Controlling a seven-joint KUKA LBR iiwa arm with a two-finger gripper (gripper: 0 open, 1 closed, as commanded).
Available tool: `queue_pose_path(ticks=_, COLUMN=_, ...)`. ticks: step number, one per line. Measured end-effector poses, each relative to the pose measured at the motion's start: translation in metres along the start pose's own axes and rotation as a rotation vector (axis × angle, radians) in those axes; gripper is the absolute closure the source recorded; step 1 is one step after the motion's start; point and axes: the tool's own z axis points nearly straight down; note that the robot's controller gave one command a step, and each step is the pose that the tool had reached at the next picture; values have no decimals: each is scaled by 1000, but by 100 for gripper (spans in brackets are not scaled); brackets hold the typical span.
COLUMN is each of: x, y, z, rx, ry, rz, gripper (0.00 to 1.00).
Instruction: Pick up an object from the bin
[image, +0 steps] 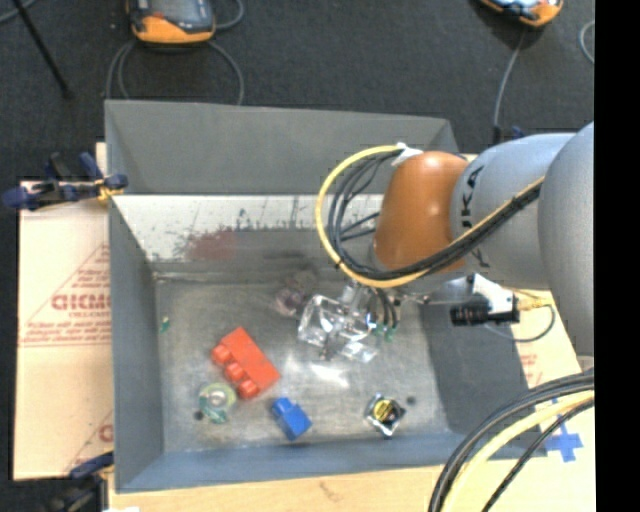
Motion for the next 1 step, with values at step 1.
queue_pose_path(ticks=1, x=0, y=0, z=-5, rx=1, ry=0, rz=-3, gripper=100)
